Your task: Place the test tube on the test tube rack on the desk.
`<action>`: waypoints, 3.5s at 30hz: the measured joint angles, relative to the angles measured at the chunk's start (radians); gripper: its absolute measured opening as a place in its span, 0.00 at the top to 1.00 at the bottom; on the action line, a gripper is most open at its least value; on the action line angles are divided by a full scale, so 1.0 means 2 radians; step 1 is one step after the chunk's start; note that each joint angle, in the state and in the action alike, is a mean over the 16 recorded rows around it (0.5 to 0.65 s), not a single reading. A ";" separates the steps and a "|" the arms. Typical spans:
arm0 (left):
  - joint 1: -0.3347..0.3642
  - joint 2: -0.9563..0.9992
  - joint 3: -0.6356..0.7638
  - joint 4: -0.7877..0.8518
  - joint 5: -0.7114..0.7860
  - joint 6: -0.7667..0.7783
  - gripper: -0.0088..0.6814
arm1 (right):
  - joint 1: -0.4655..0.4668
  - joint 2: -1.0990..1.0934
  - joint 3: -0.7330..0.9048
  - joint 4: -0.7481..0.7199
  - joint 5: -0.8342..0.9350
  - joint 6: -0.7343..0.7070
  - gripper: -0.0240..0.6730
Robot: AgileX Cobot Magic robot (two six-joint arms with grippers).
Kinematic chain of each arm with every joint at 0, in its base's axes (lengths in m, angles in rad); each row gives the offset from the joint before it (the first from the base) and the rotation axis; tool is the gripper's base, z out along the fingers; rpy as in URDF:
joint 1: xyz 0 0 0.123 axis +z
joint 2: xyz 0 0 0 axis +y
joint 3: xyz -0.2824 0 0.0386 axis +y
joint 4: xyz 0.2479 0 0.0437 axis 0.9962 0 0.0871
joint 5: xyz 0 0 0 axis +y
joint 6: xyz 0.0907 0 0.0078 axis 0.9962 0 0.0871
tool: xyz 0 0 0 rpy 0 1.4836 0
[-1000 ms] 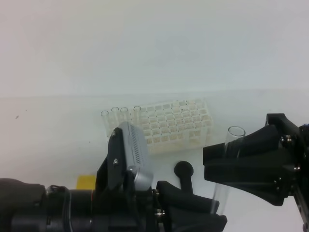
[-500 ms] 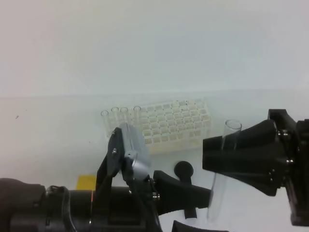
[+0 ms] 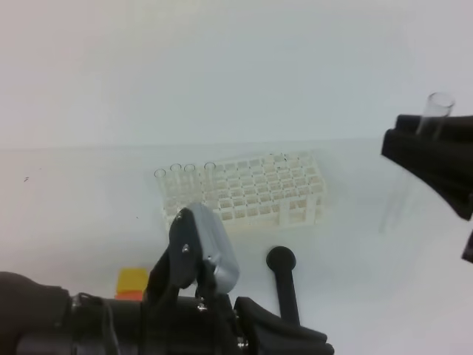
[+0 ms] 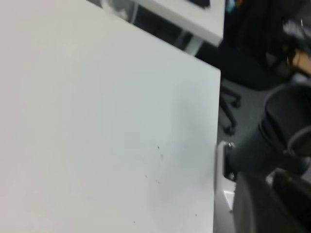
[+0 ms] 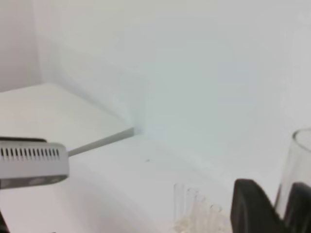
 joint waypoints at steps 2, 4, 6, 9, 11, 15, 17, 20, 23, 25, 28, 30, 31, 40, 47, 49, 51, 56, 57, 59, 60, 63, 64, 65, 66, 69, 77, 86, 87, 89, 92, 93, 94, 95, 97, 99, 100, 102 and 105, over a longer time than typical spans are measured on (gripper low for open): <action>0.000 -0.011 0.000 0.011 -0.011 -0.010 0.93 | 0.000 -0.015 0.000 -0.007 -0.016 0.002 0.79; 0.000 -0.025 0.000 0.023 -0.024 -0.021 0.97 | 0.000 -0.028 0.000 -0.017 -0.027 0.005 0.79; 0.000 -0.043 0.000 0.033 -0.040 -0.034 0.99 | 0.000 -0.040 0.000 -0.029 -0.034 0.011 0.79; 0.000 -0.076 0.000 0.043 -0.068 -0.057 0.99 | 0.000 -0.054 0.001 -0.055 -0.036 0.024 0.79; 0.000 -0.101 0.000 0.048 -0.086 -0.070 0.99 | 0.000 -0.061 0.001 -0.075 -0.036 0.036 0.79; 0.000 -0.155 0.000 0.066 -0.118 -0.106 0.99 | 0.000 -0.070 0.001 -0.113 -0.034 0.063 0.79; 0.000 -0.181 0.000 0.083 -0.130 -0.135 0.99 | 0.000 -0.072 0.002 -0.129 -0.033 0.076 0.79; 0.000 -0.216 0.000 0.122 -0.136 -0.188 0.99 | 0.000 -0.074 0.002 -0.150 -0.032 0.093 0.79; 0.000 -0.244 0.000 0.180 -0.132 -0.249 0.99 | 0.000 -0.074 0.002 -0.165 -0.031 0.105 0.79; 0.000 -0.258 0.000 0.232 -0.129 -0.294 0.99 | 0.000 -0.074 0.002 -0.170 -0.031 0.109 0.79; 0.000 -0.273 0.000 0.330 -0.129 -0.374 0.99 | 0.000 -0.074 0.002 -0.174 -0.031 0.113 0.79; 0.000 -0.280 0.000 0.407 -0.129 -0.433 0.99 | 0.000 -0.074 0.002 -0.174 -0.031 0.114 0.79; 0.000 -0.282 0.000 0.448 -0.130 -0.463 0.99 | 0.000 -0.074 0.002 -0.174 -0.031 0.115 0.79; 0.001 -0.285 0.000 0.765 -0.132 -0.688 0.99 | 0.000 -0.074 0.002 -0.164 -0.032 0.118 0.79; 0.001 -0.285 0.000 0.855 -0.106 -0.781 0.99 | 0.000 -0.074 0.002 -0.153 -0.033 0.121 0.79; 0.001 -0.285 0.000 0.855 -0.093 -0.789 0.99 | 0.000 -0.074 0.002 -0.151 -0.033 0.121 0.79; 0.001 -0.285 0.000 0.850 -0.078 -0.791 0.99 | 0.000 -0.074 0.002 -0.149 -0.032 0.122 0.79; 0.001 -0.285 0.000 0.840 -0.044 -0.793 0.99 | 0.000 -0.074 0.002 -0.147 -0.032 0.122 0.79; 0.001 -0.285 0.000 0.839 -0.038 -0.793 0.99 | 0.000 -0.074 0.002 -0.147 -0.031 0.121 0.79; 0.001 -0.285 0.000 0.837 -0.027 -0.794 0.99 | 0.000 -0.074 0.002 -0.146 -0.031 0.121 0.79; 0.001 -0.285 0.000 0.836 -0.022 -0.794 0.99 | 0.000 -0.074 0.002 -0.146 -0.031 0.120 0.79; 0.006 -0.287 0.000 0.834 -0.012 -0.794 0.99 | 0.000 -0.074 0.002 -0.146 -0.030 0.119 0.79; 0.009 -0.289 0.000 0.832 -0.009 -0.794 0.99 | 0.000 -0.074 0.002 -0.146 -0.030 0.118 0.79; 0.014 -0.291 0.000 0.830 -0.007 -0.794 0.99 | 0.000 -0.074 0.002 -0.146 -0.030 0.117 0.79; 0.021 -0.293 0.000 0.828 -0.005 -0.794 0.99 | 0.000 -0.074 0.002 -0.147 -0.030 0.117 0.79; 0.048 -0.306 0.000 0.822 -0.002 -0.794 0.99 | 0.000 -0.074 0.002 -0.147 -0.030 0.116 0.79; 0.170 -0.385 0.000 0.807 0.002 -0.793 0.99 | 0.000 -0.074 0.002 -0.150 -0.029 0.112 0.79; 0.278 -0.508 0.028 0.810 -0.006 -0.790 0.99 | 0.000 -0.074 0.003 -0.151 -0.028 0.105 0.79; 0.283 -0.519 0.037 0.811 -0.010 -0.790 0.99 | 0.000 -0.074 0.003 -0.152 -0.027 0.104 0.79; 0.291 -0.539 0.056 0.812 -0.021 -0.789 0.99 | 0.000 -0.074 0.003 -0.152 -0.027 0.103 0.79; 0.298 -0.560 0.091 0.813 -0.041 -0.787 0.99 | 0.000 -0.074 0.003 -0.151 -0.026 0.101 0.79; 0.299 -0.565 0.103 0.813 -0.047 -0.787 0.99 | 0.000 -0.074 0.003 -0.151 -0.025 0.101 0.79; 0.300 -0.570 0.117 0.813 -0.054 -0.787 0.99 | 0.000 -0.074 0.003 -0.150 -0.024 0.101 0.79; 0.301 -0.573 0.131 0.813 -0.062 -0.787 0.99 | 0.000 -0.074 0.003 -0.150 -0.023 0.100 0.79; 0.301 -0.579 0.159 0.814 -0.080 -0.786 0.99 | 0.000 -0.074 0.003 -0.149 -0.020 0.100 0.79; 0.301 -0.583 0.184 0.815 -0.099 -0.786 0.99 | 0.000 -0.074 0.003 -0.148 -0.016 0.100 0.79; 0.301 -0.584 0.196 0.815 -0.108 -0.786 0.99 | 0.000 -0.074 0.003 -0.147 -0.014 0.100 0.79; 0.301 -0.585 0.218 0.816 -0.126 -0.785 0.99 | 0.000 -0.074 0.003 -0.146 -0.011 0.100 0.79; 0.301 -0.585 0.247 0.818 -0.142 -0.785 0.99 | 0.000 -0.074 0.003 -0.144 -0.005 0.099 0.79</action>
